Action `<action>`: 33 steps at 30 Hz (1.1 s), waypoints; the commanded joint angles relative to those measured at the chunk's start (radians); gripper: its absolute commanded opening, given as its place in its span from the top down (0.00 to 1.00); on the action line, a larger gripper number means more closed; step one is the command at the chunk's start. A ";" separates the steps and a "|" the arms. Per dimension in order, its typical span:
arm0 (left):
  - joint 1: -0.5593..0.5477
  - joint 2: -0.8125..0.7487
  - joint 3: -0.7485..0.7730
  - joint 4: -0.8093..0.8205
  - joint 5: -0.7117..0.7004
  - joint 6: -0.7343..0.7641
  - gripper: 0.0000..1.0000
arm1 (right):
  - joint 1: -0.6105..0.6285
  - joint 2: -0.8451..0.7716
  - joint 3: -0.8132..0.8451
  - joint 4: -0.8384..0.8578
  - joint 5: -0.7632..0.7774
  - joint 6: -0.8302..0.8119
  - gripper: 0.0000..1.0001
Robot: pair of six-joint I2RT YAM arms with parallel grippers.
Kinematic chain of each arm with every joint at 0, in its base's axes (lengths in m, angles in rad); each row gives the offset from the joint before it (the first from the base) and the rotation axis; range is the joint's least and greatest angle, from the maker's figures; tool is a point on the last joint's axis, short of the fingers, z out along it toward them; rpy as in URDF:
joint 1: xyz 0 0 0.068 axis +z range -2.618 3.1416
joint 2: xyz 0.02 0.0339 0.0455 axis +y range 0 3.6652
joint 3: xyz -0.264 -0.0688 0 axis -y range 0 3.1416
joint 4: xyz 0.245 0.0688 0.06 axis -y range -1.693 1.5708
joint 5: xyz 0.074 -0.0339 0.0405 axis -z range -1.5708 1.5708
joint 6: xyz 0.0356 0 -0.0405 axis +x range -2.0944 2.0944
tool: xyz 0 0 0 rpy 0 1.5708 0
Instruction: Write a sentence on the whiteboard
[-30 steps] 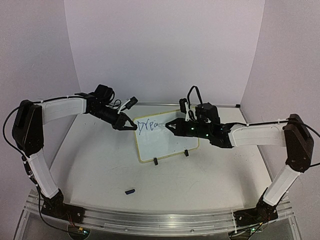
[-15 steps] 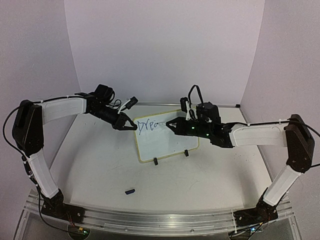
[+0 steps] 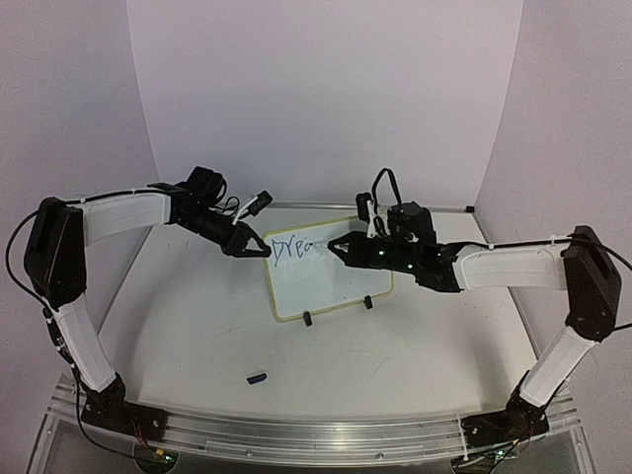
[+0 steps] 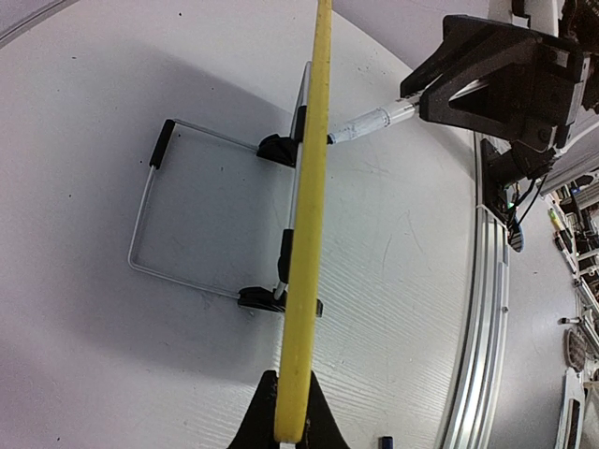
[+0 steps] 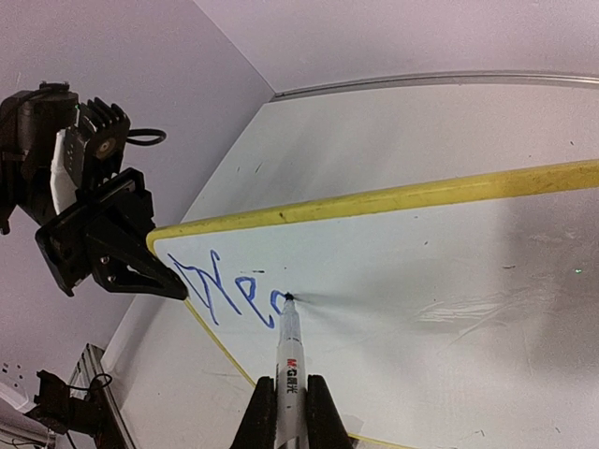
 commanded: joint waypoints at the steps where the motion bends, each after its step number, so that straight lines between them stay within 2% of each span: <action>1: -0.011 -0.003 0.017 -0.051 -0.040 0.024 1.00 | -0.007 -0.007 -0.022 0.030 -0.005 0.009 1.00; 9: -0.012 -0.003 0.017 -0.050 -0.041 0.023 1.00 | -0.007 -0.002 -0.031 0.018 -0.004 0.010 1.00; 17: -0.012 -0.001 0.017 -0.050 -0.040 0.023 1.00 | -0.007 -0.051 -0.033 0.005 0.041 -0.004 1.00; 25: -0.012 -0.001 0.017 -0.050 -0.041 0.023 1.00 | -0.007 -0.102 -0.024 0.007 0.016 -0.013 1.00; 33: -0.012 -0.001 0.017 -0.050 -0.040 0.023 1.00 | -0.007 -0.067 0.005 0.005 0.001 -0.013 1.00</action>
